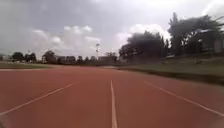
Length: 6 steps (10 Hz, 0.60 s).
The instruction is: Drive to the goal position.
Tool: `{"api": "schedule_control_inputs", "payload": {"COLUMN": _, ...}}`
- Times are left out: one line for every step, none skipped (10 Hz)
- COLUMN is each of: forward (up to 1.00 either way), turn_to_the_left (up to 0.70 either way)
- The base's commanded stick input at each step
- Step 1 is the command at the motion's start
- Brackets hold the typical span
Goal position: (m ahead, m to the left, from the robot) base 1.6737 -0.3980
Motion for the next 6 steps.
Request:
{"api": "schedule_control_inputs", "payload": {"forward": 0.45, "turn_to_the_left": 0.00}}
{"api": "schedule_control_inputs", "payload": {"forward": 0.45, "turn_to_the_left": 0.00}}
{"api": "schedule_control_inputs", "payload": {"forward": 0.45, "turn_to_the_left": 0.00}}
{"api": "schedule_control_inputs", "payload": {"forward": 0.45, "turn_to_the_left": 0.00}}
{"api": "schedule_control_inputs", "payload": {"forward": 0.45, "turn_to_the_left": 0.00}}
{"api": "schedule_control_inputs", "payload": {"forward": 0.45, "turn_to_the_left": 0.00}}
